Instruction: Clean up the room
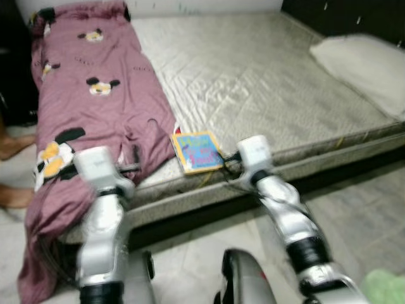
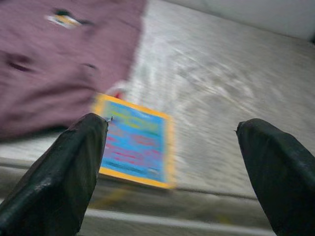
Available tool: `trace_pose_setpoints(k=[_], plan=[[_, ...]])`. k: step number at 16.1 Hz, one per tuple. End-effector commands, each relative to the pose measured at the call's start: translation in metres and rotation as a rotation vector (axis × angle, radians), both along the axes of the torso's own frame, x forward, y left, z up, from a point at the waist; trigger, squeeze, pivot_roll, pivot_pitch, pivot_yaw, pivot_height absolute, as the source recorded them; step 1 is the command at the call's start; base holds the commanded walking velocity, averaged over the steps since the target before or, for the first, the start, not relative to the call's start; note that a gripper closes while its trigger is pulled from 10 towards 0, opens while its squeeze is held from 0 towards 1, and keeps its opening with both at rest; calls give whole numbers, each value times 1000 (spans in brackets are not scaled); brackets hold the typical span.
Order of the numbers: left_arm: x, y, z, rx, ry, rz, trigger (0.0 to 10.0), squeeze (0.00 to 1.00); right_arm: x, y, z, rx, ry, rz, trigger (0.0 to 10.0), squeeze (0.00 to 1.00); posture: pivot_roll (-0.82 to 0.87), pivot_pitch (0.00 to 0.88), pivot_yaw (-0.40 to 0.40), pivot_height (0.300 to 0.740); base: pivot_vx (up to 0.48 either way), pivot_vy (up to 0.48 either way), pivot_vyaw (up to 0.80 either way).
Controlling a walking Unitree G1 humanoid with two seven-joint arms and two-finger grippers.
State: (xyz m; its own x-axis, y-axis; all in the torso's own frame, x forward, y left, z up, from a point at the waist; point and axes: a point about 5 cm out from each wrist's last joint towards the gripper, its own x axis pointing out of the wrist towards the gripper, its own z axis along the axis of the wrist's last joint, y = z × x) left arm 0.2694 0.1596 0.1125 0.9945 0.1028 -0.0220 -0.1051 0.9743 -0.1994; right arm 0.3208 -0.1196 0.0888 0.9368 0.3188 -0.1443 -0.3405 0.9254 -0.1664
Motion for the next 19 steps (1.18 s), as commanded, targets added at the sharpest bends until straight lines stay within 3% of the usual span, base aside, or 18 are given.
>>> trace_pose_setpoints(k=[1, 4, 9, 13, 17, 19], plan=[[1, 4, 2, 1, -4, 16, 10000, 0, 1, 7, 3, 19, -9, 12, 10000, 0, -44, 0, -70, 615, 311, 0, 0], [1, 3, 2, -7, -3, 4, 10000, 0, 1, 8, 4, 18, -15, 15, 10000, 0, -45, 0, -69, 615, 325, 0, 0], [1, 2, 0, -10, 4, 2, 10000, 0, 1, 7, 3, 20, -15, 15, 10000, 0, -46, 0, -72, 615, 316, 0, 631], [1, 1, -2, -16, 19, 0, 10000, 0, 2, 7, 2, 22, -8, 11, 10000, 0, -47, 0, -72, 615, 348, 0, 0], [3, 2, -4, -10, 36, 5, 10000, 0, 3, 6, 2, 30, -3, 2, 10000, 0, -48, 0, -71, 615, 0, 0, 0], [3, 2, -4, -9, 39, 7, 10000, 0, 3, 6, 2, 42, -5, 2, 10000, 0, -47, 0, -72, 593, 0, 0, 0]])
